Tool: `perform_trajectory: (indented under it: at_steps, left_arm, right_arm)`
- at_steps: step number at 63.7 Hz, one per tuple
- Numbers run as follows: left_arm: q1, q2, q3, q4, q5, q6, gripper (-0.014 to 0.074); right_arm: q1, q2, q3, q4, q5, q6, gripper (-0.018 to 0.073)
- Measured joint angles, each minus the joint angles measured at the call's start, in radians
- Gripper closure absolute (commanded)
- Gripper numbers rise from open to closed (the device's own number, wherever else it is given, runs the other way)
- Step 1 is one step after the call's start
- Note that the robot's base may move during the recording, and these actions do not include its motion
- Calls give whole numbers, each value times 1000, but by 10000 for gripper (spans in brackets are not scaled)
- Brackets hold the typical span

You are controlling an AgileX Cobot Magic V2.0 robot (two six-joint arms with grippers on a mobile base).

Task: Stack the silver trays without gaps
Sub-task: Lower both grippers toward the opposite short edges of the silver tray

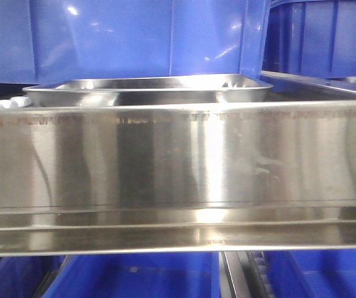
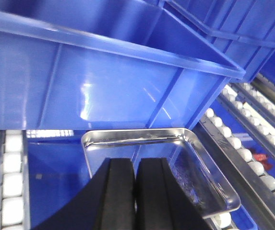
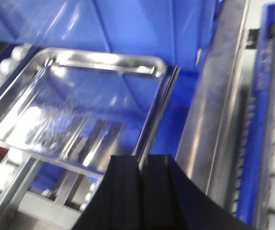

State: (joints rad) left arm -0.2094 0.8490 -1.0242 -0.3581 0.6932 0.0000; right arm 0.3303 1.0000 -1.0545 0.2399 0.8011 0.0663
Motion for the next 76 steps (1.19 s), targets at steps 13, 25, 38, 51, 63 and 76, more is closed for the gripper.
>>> perform_trajectory:
  at_steps: [13,25,38,51,63,76]
  left_arm:
    - [-10,100,-6,-21,4,0,604]
    - [-35,186,-6,4,-2,0,604]
    - [-55,283,-6,5,-48,0,604]
    - [-84,344,-6,7,-78,26,566]
    - [-124,400,-6,7,-109,67,402]
    - [-131,442,-6,8,-134,73,290]
  right_arm:
    - [177,45,-55,-323,-6,314,637]
    - [290,150,-64,-545,-7,513,637]
    - [294,248,-64,-582,-7,548,637]
    - [294,260,-64,-597,-44,550,637]
    - [294,268,-64,-588,-80,554,544]
    - [294,284,-64,-576,-87,557,165]
